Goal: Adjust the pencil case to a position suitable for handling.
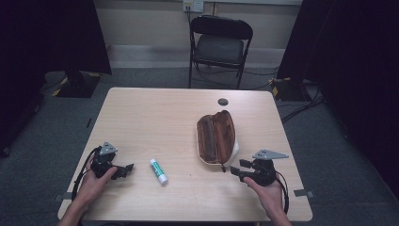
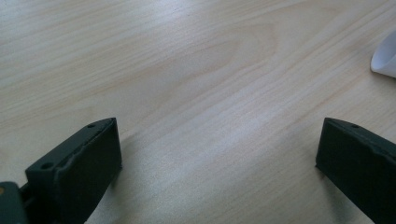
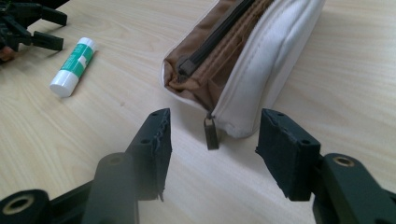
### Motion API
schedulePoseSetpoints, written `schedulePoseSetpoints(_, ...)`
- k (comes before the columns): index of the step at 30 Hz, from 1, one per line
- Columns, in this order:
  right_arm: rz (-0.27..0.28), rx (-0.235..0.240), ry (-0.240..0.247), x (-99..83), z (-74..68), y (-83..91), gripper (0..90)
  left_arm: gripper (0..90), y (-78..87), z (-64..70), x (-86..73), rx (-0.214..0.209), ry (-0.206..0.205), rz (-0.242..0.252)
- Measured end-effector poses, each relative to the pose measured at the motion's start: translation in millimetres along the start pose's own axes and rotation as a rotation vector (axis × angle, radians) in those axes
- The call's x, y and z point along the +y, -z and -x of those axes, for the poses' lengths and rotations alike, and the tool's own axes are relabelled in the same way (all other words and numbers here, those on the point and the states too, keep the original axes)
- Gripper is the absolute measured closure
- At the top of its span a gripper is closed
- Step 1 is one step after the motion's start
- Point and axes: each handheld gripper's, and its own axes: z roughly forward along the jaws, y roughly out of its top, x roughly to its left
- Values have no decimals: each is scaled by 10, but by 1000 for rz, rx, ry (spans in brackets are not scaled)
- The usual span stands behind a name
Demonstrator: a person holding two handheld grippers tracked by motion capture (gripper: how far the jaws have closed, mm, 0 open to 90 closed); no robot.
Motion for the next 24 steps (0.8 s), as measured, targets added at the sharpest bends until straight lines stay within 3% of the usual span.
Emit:
schedulePoseSetpoints(6, 16, -24, -1, 133, 22, -80, 414, 0, 0, 0, 0, 0, 0, 0)
schedulePoseSetpoints(9, 1, -59, 14, 207, 48, -137, 412, 0, 0, 0, 0, 0, 0, 0)
schedulePoseSetpoints(12, -2, -64, 13, 267, 56, -181, 413, 0, 0, 0, 0, 0, 0, 0)
schedulePoseSetpoints(15, -4, -85, 15, 366, 75, -294, 454, 0, 0, 0, 0, 0, 0, 0)
schedulePoseSetpoints(18, 9, -88, -1, 365, 105, -353, 488, 0, 0, 0, 0, 0, 0, 0)
schedulePoseSetpoints(19, -9, -96, -7, 343, 136, -419, 514, 0, 0, 0, 0, 0, 0, 0)
schedulePoseSetpoints(24, -2, -113, -10, 316, 168, -414, 603, 0, 0, 0, 0, 0, 0, 0)
